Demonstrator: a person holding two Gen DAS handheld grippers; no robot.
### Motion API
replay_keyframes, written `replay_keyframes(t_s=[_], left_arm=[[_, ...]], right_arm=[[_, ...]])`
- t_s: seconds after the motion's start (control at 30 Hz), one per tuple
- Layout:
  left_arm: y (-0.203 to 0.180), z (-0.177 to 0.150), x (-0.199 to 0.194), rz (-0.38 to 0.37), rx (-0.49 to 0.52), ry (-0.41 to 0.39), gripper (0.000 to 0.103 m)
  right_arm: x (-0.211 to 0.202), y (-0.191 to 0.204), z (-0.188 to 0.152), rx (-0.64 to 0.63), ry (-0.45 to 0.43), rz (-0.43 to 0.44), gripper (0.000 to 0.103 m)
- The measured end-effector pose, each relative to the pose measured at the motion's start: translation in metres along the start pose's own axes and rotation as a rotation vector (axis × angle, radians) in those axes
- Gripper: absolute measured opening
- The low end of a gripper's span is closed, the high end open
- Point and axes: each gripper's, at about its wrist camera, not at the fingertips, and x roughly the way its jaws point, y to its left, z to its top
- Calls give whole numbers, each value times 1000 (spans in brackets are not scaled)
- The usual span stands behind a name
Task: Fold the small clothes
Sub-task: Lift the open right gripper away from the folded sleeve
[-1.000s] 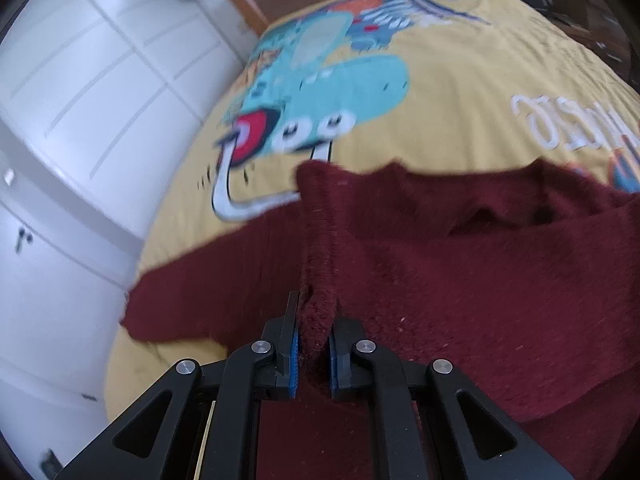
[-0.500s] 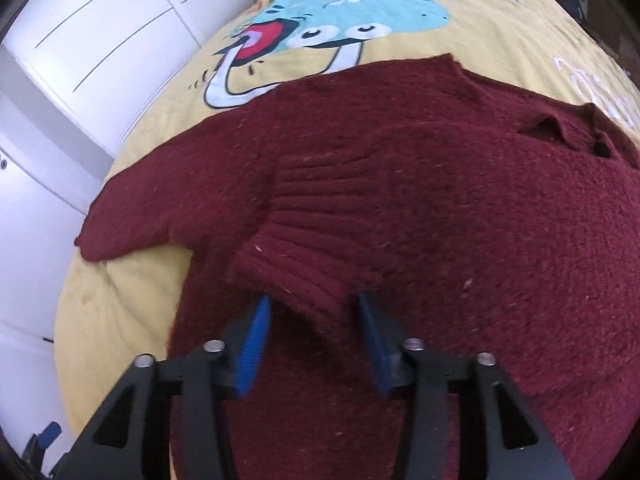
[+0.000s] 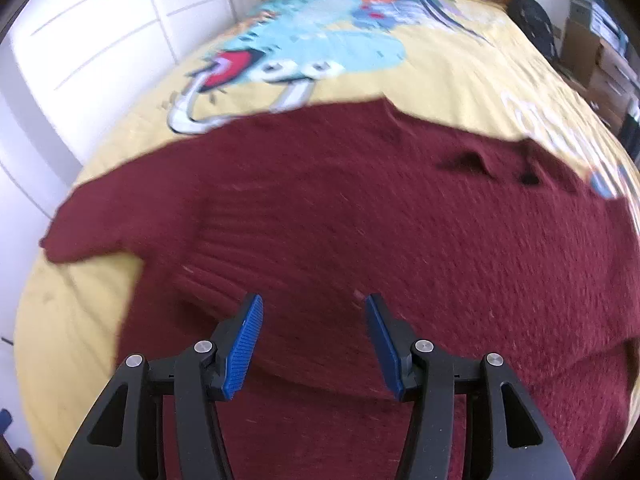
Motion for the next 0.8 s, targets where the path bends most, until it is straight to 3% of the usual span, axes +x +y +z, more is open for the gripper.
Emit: replay_keyframes(t_s=[0.1,0.23,0.4,0.53,0.67,0.8], left_arm=[[-7,3,2,-15,-1,16,102],[-20,6,2,-17,13,15,102],[-39,7,4,-11,49,15,102],[-56,8,6,-28,72,14,102],[-72,9,8,-39,96,23,102],[-83,10,7,-38,118,28,102]], right_arm=[[11,-3,-11,-8,28,30,56],[-8,-16,-17,-1,-12,81,56],[-36,-68,-21,49,-81,-46,56],[-36,-117,-26,103,-66,-130,56],[-30,-150,-41,146,-38,-124,54],[-34,-151,-51,132,-44,-112,55]])
